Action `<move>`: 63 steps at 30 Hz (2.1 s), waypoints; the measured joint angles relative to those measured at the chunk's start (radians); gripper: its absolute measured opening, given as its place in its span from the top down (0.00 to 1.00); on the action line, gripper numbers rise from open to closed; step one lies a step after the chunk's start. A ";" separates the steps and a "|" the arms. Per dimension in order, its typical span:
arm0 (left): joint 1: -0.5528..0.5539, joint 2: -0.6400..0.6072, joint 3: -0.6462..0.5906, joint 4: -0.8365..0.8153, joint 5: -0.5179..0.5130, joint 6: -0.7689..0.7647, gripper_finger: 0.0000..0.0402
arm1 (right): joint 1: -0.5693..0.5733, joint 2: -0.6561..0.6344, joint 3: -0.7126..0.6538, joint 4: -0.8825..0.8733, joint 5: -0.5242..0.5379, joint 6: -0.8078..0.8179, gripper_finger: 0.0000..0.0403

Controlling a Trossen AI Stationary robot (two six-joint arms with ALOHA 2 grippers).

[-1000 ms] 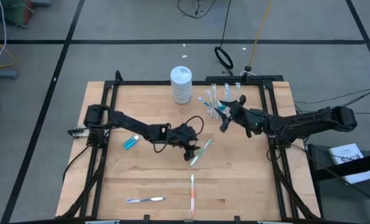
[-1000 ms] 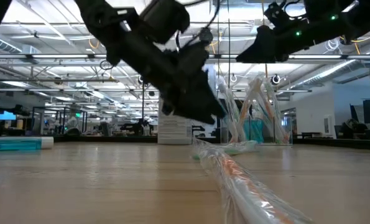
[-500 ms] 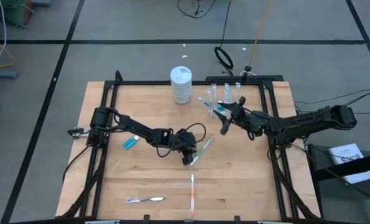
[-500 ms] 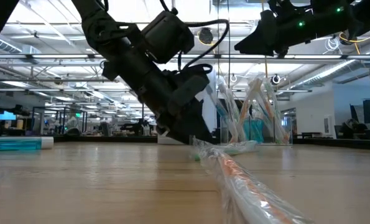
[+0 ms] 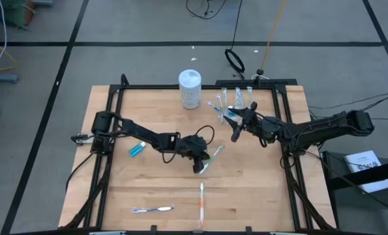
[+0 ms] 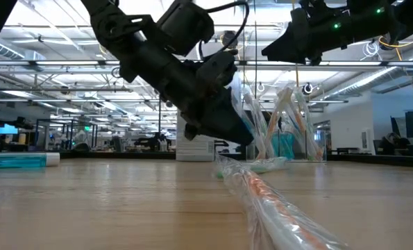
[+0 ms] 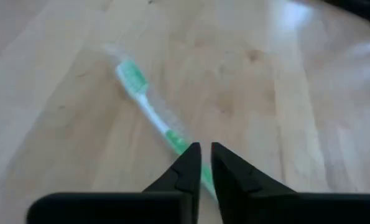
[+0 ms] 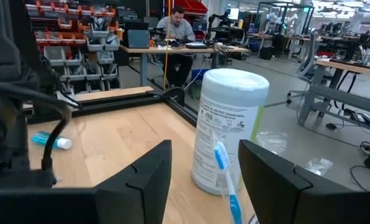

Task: Pick & Place toothbrushing station
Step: Put the white and green toothbrush into the transparent mesh organizer

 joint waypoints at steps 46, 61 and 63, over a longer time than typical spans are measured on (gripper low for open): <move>0.051 -0.737 -0.253 -0.049 -0.322 0.407 0.98 | 0.076 0.014 0.000 0.051 -0.598 -0.049 0.55; 0.046 -0.529 -0.495 0.703 -0.066 0.285 0.96 | 0.072 0.518 0.147 0.749 -0.492 -0.054 0.65; 0.046 -0.524 -0.486 0.703 -0.066 0.285 0.97 | 0.067 0.544 0.187 0.743 -0.491 -0.070 0.65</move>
